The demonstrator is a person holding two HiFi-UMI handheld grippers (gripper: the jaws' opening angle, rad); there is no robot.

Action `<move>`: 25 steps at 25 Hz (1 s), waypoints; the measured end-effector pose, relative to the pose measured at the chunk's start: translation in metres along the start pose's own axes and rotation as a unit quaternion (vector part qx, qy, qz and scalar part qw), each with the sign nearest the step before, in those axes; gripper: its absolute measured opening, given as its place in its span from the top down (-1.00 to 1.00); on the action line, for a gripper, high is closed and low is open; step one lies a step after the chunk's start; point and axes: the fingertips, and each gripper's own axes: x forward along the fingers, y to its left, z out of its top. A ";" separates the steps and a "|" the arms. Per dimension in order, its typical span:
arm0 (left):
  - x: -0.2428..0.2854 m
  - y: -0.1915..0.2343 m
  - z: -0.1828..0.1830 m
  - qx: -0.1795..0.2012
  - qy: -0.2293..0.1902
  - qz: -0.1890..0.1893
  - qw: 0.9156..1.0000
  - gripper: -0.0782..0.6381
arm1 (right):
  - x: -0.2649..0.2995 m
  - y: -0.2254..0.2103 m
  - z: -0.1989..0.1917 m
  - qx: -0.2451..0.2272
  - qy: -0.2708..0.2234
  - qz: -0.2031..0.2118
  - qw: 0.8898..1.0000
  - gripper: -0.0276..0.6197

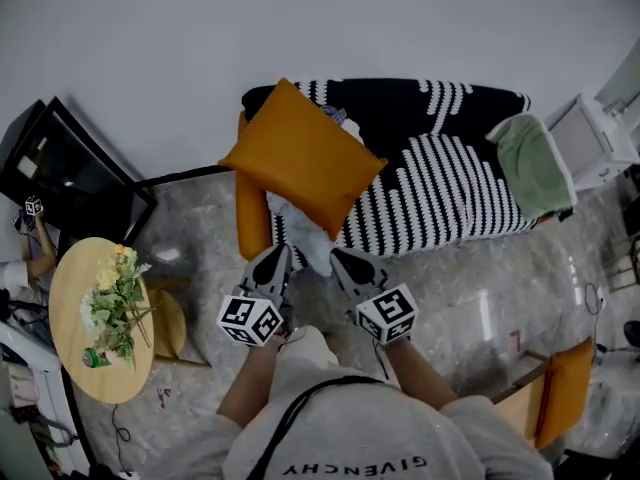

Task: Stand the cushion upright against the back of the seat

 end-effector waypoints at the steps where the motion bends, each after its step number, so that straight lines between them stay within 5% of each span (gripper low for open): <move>1: 0.003 0.001 0.001 0.001 0.000 0.002 1.000 0.71 | 0.002 -0.002 0.000 0.001 0.001 0.002 1.000 0.86; 25: 0.160 0.115 0.036 0.000 0.008 0.022 1.000 0.71 | 0.170 -0.113 0.026 -0.007 0.043 0.042 0.998 0.86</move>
